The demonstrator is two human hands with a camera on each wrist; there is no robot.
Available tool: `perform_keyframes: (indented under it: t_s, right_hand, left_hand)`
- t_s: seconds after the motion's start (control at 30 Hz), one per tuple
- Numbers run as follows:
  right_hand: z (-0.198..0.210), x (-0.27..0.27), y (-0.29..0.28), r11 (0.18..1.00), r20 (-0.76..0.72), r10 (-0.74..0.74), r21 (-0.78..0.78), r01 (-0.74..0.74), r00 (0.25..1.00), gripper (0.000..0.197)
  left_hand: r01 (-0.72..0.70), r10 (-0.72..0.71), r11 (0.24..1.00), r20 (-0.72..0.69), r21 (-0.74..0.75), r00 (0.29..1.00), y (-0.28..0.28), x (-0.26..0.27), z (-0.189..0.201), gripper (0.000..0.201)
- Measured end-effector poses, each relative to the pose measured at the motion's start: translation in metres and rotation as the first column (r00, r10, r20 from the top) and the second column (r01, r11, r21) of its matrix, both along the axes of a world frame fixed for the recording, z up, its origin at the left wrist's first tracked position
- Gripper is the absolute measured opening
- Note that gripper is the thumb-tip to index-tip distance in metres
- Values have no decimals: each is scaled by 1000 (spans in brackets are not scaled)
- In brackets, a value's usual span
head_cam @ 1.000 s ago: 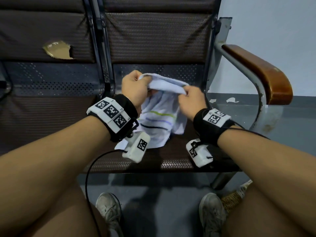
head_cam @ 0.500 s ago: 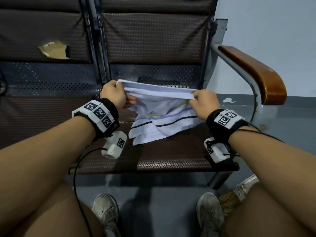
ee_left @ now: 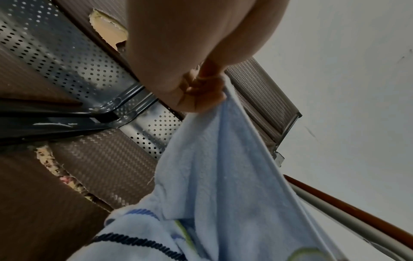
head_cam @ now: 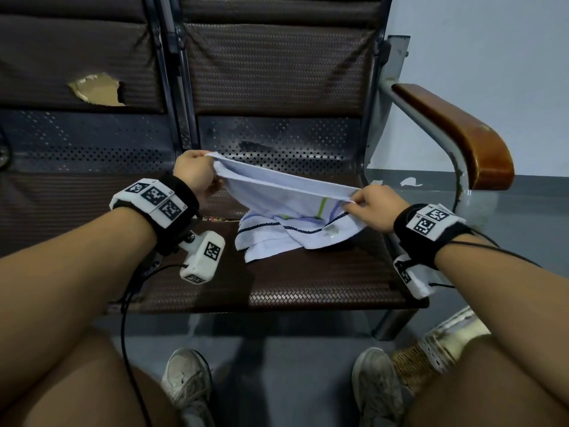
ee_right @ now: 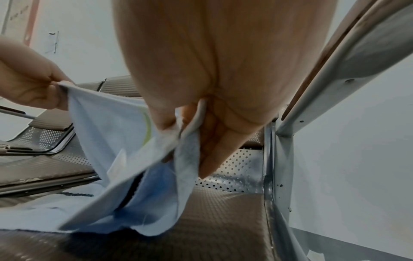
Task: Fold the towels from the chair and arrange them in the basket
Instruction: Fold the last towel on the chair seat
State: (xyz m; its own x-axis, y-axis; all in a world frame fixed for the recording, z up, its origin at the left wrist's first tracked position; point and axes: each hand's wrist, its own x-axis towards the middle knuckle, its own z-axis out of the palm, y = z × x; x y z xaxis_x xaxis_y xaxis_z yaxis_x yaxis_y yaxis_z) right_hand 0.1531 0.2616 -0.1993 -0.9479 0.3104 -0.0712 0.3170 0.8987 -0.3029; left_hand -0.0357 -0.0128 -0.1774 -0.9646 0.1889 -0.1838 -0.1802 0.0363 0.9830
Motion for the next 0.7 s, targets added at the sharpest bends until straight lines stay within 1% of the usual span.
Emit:
perform_keyframes:
  t_s: [0.03, 0.07, 0.1, 0.17, 0.2, 0.27, 0.37, 0.43, 0.47, 0.5, 0.53, 0.57, 0.6, 0.63, 0.7]
  right_hand:
    - [0, 2, 1, 1000, 18, 14, 8, -14, 1000, 25]
    - [-1, 4, 1, 1000, 28, 21, 6, -21, 999, 16]
    - [-1, 5, 2, 1000, 22, 25, -2, -25, 999, 15]
    - [-1, 8, 2, 1000, -44, 20, -16, -21, 999, 27]
    - [0, 9, 2, 1000, -93, 11, -28, -14, 996, 35]
    - [4, 10, 4, 999, -192, 3, -51, -13, 981, 45]
    - [10, 12, 4, 997, -302, -3, -75, -20, 953, 47]
    - [12, 13, 5, 990, -346, -39, -139, -11, 938, 43]
    - [12, 13, 7, 986, -353, -59, -167, -1, 934, 41]
    - [12, 13, 8, 985, -351, -62, -171, 1, 934, 38]
    - [13, 14, 8, 987, -347, -49, -160, -7, 937, 32]
    - [14, 15, 7, 989, -335, -31, -146, -19, 942, 24]
    - [16, 17, 4, 989, -313, -11, -141, -35, 950, 17]
    - [17, 19, 2, 987, -291, 15, -151, -61, 957, 24]
    - [22, 20, -3, 981, -234, 61, -167, -102, 970, 62]
  left_hand:
    - [-20, 20, 1000, -7, -4, 1000, -2, -1, 1, 23]
    - [-35, 35, 999, -15, -11, 999, -3, -1, 1, 20]
    - [-38, 38, 999, -12, 2, 999, -5, -1, 1, 19]
    - [-14, 14, 999, -9, 29, 1000, -7, -1, 0, 19]
    - [10, -10, 1000, -18, 2, 1000, -9, 0, -1, 21]
    - [53, -58, 992, -38, -114, 998, -14, -2, -7, 26]
    - [94, -106, 967, -39, -239, 994, -22, -8, -14, 21]
    - [194, -219, 940, -59, -282, 974, -28, -9, -18, 12]
    - [252, -297, 906, -87, -341, 951, -30, -10, -20, 16]
    - [284, -360, 862, -114, -419, 926, -33, -9, -23, 23]
    - [275, -388, 825, -140, -494, 911, -36, -9, -26, 27]
    - [235, -387, 800, -174, -552, 906, -38, -8, -27, 26]
    - [185, -371, 792, -216, -582, 903, -39, -6, -26, 21]
    - [138, -352, 797, -266, -588, 897, -38, -5, -25, 17]
    - [81, -330, 821, -354, -565, 875, -36, -3, -20, 23]
